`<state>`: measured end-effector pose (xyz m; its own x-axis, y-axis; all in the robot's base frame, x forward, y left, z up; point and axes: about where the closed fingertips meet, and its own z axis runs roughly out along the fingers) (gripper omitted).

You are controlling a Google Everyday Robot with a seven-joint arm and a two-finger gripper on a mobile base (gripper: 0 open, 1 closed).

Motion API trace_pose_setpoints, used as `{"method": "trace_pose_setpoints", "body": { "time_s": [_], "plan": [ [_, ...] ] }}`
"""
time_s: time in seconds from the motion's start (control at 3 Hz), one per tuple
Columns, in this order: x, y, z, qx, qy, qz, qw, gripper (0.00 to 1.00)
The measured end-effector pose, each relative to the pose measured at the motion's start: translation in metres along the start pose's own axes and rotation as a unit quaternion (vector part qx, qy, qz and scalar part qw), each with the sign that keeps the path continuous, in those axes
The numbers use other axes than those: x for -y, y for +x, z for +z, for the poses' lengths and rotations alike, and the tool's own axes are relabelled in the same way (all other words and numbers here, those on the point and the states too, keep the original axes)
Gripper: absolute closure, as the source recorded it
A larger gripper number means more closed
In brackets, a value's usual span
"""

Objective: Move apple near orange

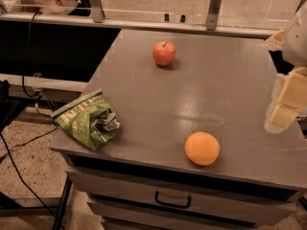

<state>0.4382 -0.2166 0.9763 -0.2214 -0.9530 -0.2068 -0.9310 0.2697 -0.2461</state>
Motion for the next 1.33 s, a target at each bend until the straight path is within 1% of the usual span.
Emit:
{"method": "trace_pose_setpoints", "body": {
  "time_s": [0.33, 0.67, 1.0, 1.33],
  "plan": [
    [0.000, 0.000, 0.000, 0.000, 0.000, 0.000, 1.0000, 0.00],
    [0.009, -0.003, 0.000, 0.015, 0.012, -0.002, 0.9998, 0.00],
    [0.047, -0.021, 0.009, 0.059, 0.034, -0.011, 0.9976, 0.00],
    [0.131, -0.063, 0.029, 0.158, 0.076, -0.004, 0.9845, 0.00]
  ]
}}
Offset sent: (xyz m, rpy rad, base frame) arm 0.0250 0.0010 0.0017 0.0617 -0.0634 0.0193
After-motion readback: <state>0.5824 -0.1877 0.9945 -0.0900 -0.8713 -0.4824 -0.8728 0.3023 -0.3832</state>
